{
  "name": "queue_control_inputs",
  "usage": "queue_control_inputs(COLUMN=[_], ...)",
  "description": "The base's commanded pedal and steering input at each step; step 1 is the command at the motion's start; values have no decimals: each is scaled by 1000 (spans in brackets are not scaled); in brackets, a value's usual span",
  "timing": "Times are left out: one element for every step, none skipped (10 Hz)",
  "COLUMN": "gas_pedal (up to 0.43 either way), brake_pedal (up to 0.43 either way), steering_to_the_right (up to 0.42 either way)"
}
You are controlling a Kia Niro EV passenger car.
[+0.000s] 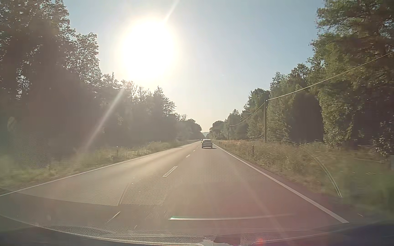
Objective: Follow the waypoints while adhering to traffic rules and regulations
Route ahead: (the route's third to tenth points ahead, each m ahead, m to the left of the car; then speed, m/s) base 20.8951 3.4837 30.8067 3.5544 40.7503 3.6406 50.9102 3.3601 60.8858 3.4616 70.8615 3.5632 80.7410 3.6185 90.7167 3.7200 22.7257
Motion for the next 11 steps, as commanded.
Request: queue_control_inputs(gas_pedal=[0,0,0,0,0,0,0,0,0,0,0], brake_pedal=[0,0,0,0,0,0,0,0,0,0,0], steering_to_the_right=[0,0,0,0,0,1,2,4,4,4,4])
